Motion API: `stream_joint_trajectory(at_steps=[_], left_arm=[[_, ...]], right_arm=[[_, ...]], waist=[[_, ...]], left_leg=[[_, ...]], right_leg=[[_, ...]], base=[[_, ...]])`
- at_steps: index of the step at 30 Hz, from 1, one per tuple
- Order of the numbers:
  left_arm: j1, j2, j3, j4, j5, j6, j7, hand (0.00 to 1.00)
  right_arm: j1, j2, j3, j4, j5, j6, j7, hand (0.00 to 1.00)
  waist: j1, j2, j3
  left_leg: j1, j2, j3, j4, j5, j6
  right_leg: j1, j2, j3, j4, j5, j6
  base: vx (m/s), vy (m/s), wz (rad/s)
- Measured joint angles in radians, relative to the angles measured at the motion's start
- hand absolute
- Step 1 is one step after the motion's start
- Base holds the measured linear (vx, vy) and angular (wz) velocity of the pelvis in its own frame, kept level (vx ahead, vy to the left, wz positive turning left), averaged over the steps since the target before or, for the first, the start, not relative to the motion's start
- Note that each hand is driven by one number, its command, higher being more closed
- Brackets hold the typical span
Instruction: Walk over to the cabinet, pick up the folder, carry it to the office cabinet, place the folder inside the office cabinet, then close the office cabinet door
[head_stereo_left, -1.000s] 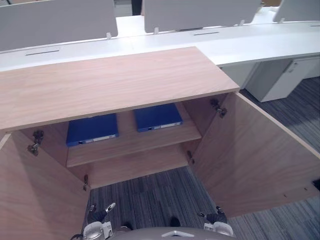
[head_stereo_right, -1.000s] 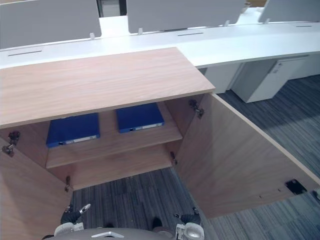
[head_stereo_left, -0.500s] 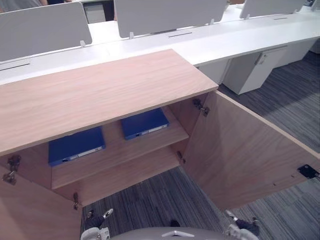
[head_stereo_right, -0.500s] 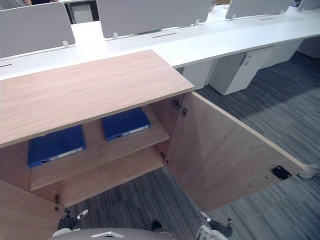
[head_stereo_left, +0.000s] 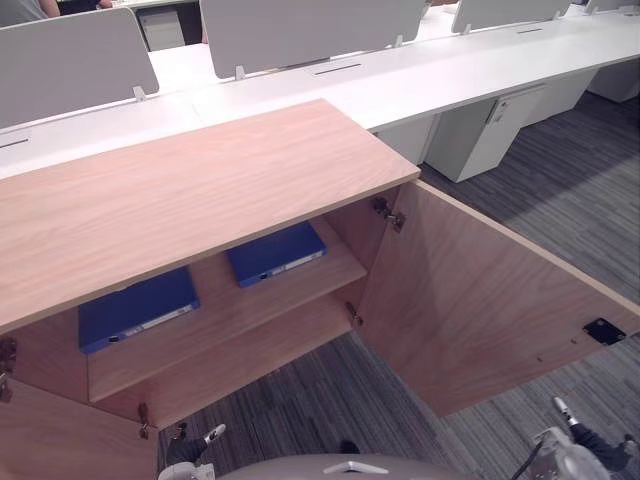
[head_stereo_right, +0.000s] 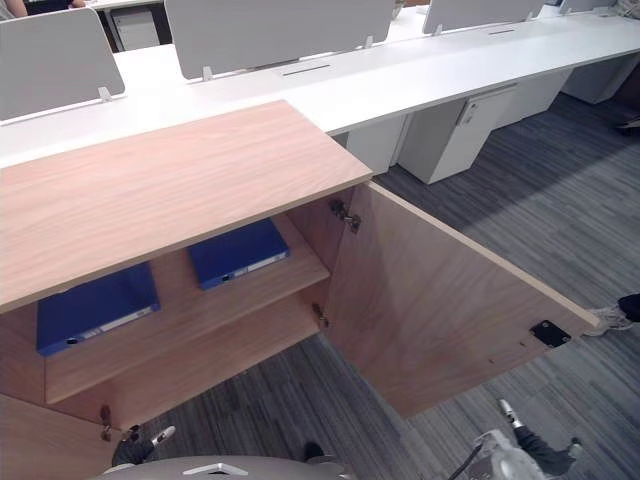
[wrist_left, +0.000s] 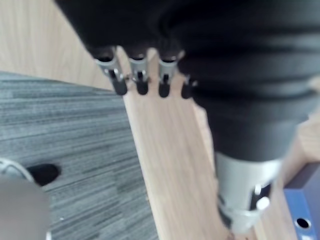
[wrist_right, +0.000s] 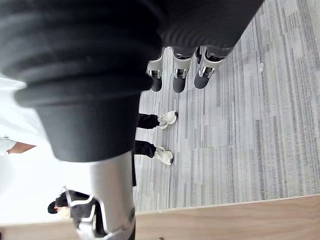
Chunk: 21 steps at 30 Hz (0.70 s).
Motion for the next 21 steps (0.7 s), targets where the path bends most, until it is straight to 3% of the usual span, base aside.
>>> stream_joint_trajectory(at_steps=[11,21], left_arm=[[0.016,0.03,-0.036,0.005,0.0,0.0,-0.038,0.0],[0.018,0.03,-0.055,0.009,0.001,-0.002,-0.039,0.0]], right_arm=[[-0.121,-0.194,0.021,0.177,0.045,0.001,0.062,0.0],[-0.182,-0.3,0.172,0.233,0.033,0.002,0.09,0.0]], waist=[[-0.009,0.015,-0.008],[-0.017,0.036,-0.002]], left_leg=[[-0.028,-0.004,-0.054,-0.001,0.01,0.015],[-0.037,-0.01,-0.104,-0.003,0.016,0.022]], right_leg=[[-0.009,-0.004,-0.039,-0.005,-0.002,0.007],[-0.003,-0.011,-0.088,-0.005,-0.003,0.008]], base=[[0.0,-0.048,0.09],[-0.04,-0.042,0.09]])
